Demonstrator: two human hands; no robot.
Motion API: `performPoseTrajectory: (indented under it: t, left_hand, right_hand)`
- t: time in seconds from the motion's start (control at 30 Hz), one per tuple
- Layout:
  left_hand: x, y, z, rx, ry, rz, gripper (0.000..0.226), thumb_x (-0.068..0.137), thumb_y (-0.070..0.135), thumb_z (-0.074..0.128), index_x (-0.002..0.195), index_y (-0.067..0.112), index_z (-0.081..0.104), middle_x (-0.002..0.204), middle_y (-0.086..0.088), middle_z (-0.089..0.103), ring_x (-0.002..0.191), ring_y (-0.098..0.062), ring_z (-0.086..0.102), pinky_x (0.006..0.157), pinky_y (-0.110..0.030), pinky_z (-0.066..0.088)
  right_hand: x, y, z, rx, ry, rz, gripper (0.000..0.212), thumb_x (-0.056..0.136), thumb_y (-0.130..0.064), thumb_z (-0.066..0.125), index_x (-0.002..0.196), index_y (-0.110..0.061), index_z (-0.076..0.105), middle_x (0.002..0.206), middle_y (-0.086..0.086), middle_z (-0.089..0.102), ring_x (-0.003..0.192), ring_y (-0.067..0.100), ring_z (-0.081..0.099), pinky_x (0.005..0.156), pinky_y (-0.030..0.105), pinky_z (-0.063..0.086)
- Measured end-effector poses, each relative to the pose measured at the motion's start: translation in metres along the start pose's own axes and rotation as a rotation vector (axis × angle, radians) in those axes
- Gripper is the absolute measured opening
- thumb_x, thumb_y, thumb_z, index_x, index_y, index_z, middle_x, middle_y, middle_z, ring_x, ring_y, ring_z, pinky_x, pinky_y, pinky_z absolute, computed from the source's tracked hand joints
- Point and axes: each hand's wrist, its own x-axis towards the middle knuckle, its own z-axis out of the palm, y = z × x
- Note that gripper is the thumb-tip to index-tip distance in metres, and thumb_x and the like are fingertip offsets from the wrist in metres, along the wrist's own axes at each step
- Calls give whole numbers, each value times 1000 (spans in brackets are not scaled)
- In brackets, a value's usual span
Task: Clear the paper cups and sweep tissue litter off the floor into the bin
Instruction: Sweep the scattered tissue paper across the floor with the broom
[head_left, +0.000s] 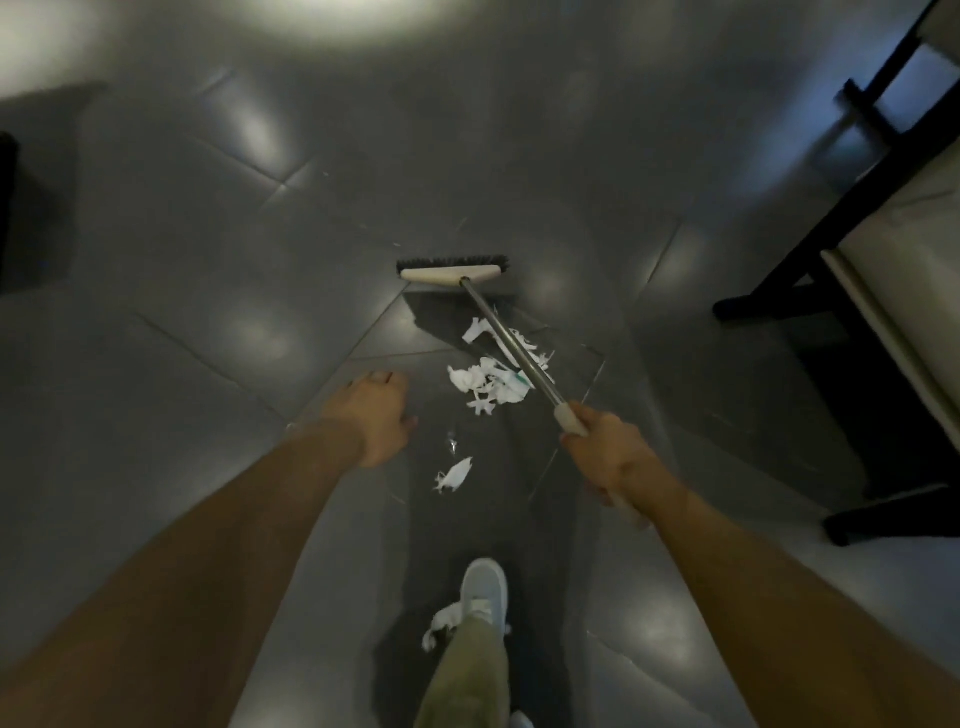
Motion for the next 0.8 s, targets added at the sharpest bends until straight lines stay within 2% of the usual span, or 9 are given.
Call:
performPoseTrajectory:
  t: [0.03, 0.07, 0.1, 0.27, 0.47, 0.63, 0.73, 0.8]
  left_hand:
    - [9, -2, -3, -14, -2, -10, 53, 96, 31, 45, 144, 11, 30, 148, -10, 34, 135, -29, 34, 108, -35, 29]
    - [18, -3, -6, -28, -6, -25, 55, 96, 31, 46, 144, 11, 29, 148, -11, 34, 135, -30, 33, 109, -35, 29]
    - [29, -5, -11, -38, -8, -44, 56, 96, 30, 47, 145, 10, 28, 148, -12, 34, 135, -30, 33, 109, -35, 28]
    - [83, -18, -46, -84, 1, -123, 56, 96, 27, 47, 145, 11, 27, 147, -13, 33, 135, -31, 32, 109, -35, 30]
    - [111, -14, -70, -119, -4, -225, 56, 97, 29, 44, 147, 12, 23, 150, -11, 30, 137, -29, 29, 110, -34, 25]
    - [114, 15, -68, -156, 13, -307, 58, 98, 32, 43, 148, 14, 21, 152, -9, 28, 136, -27, 31, 110, -35, 25]
    - [108, 46, -55, -218, 22, -386, 57, 98, 32, 43, 147, 12, 23, 153, -9, 27, 138, -25, 28, 111, -34, 24]
    - [102, 71, -45, -272, 16, -446, 55, 98, 32, 44, 146, 12, 26, 152, -9, 29, 138, -25, 29, 110, -33, 25]
  right_hand:
    - [13, -7, -4, -52, -14, -19, 40, 98, -22, 45, 138, -24, 46, 113, 14, 61, 80, 28, 62, 53, 20, 51]
    - [27, -14, -8, -111, -28, -38, 40, 98, -21, 44, 138, -21, 46, 123, 14, 59, 99, 31, 60, 70, 22, 49]
    - [42, -22, -13, -151, -40, -51, 39, 98, -20, 44, 137, -18, 47, 128, 14, 57, 111, 32, 56, 80, 25, 44]
    - [116, -62, -34, -269, -114, -106, 41, 99, -21, 43, 140, -17, 42, 135, 14, 52, 118, 32, 52, 90, 30, 41]
    - [161, -81, -48, -321, -227, -172, 42, 99, -17, 42, 140, -14, 41, 133, 15, 53, 118, 32, 51, 91, 30, 40]
    - [181, -76, -67, -458, -363, -282, 38, 100, -15, 39, 137, -10, 42, 136, 16, 51, 122, 34, 49, 96, 33, 38]
    - [188, -59, -85, -532, -459, -352, 36, 100, -16, 37, 134, -13, 45, 132, 14, 53, 115, 33, 51, 90, 32, 40]
    - [193, -42, -101, -576, -507, -386, 29, 97, -17, 39, 125, -16, 49, 125, 15, 55, 104, 30, 52, 77, 29, 41]
